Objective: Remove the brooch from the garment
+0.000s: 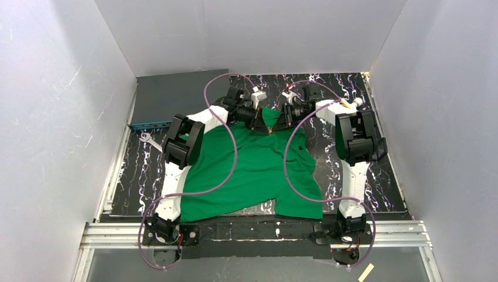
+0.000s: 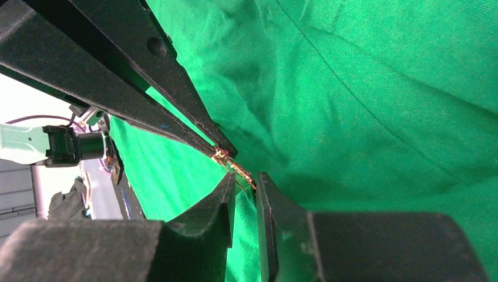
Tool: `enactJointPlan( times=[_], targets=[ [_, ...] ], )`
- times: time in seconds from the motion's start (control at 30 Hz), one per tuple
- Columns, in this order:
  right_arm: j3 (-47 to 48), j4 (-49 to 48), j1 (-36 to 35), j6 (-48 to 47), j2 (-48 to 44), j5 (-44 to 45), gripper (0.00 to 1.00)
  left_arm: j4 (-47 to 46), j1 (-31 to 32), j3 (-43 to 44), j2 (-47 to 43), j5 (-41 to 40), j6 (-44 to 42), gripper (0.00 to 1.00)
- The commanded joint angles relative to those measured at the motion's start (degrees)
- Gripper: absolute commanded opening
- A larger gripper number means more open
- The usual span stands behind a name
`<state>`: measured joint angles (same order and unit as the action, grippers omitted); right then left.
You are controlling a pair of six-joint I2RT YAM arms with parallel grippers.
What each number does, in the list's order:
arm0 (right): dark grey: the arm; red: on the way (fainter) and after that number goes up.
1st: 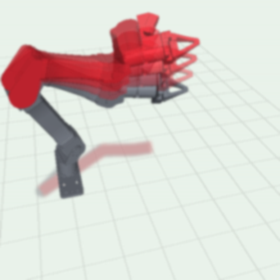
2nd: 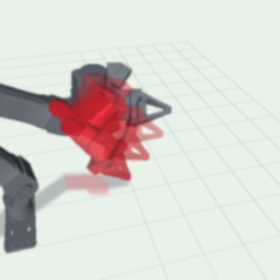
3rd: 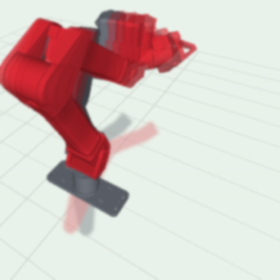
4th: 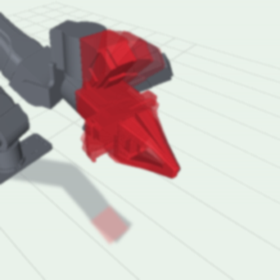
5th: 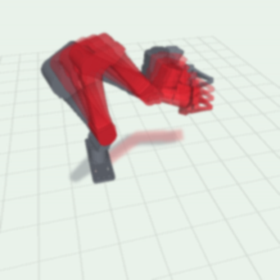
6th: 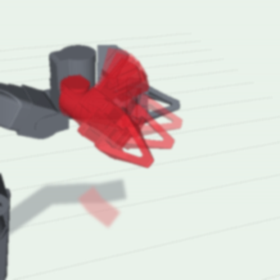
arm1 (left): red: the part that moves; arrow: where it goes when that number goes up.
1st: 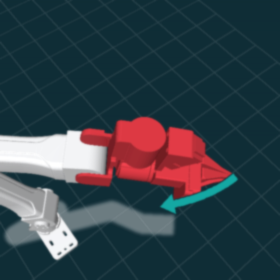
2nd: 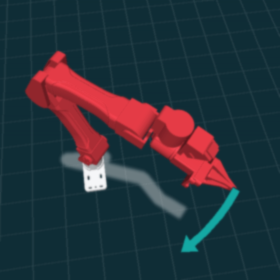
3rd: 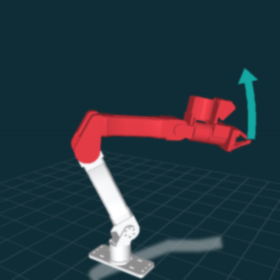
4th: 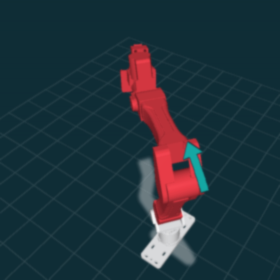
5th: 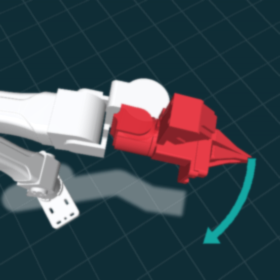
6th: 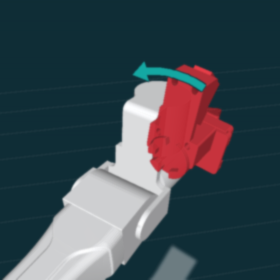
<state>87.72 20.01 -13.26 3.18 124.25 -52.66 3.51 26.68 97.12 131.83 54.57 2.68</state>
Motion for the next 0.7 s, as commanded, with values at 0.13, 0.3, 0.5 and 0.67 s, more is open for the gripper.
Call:
enactJointPlan(
  times=[0.13, 0.3, 0.5, 0.67],
  targets=[
    [-0.55, -3.97, -1.07, 2.68, 1.29, -1.95, 0.3, -2.54, -0.11, 0.12, -1.33, 2.99, 0.66, 0.0],
    [-0.71, -4.94, -1.07, 3.48, 1.7, -4.48, 0.34, -1.93, -0.09, -0.07, -1.31, 2.7, 0.23, 0.0],
    [-0.67, -4.81, -1.07, 3.59, 1.96, -3.76, 0.32, -2.54, -0.09, 0.13, -1.06, 2.74, 0.7, 0.0],
    [-0.43, -4.03, -1.07, 3.49, 2.37, -1.86, 0.28, -2.54, -0.06, 0.31, -0.98, 2.82, 0.62, 0.0]
  ],
)
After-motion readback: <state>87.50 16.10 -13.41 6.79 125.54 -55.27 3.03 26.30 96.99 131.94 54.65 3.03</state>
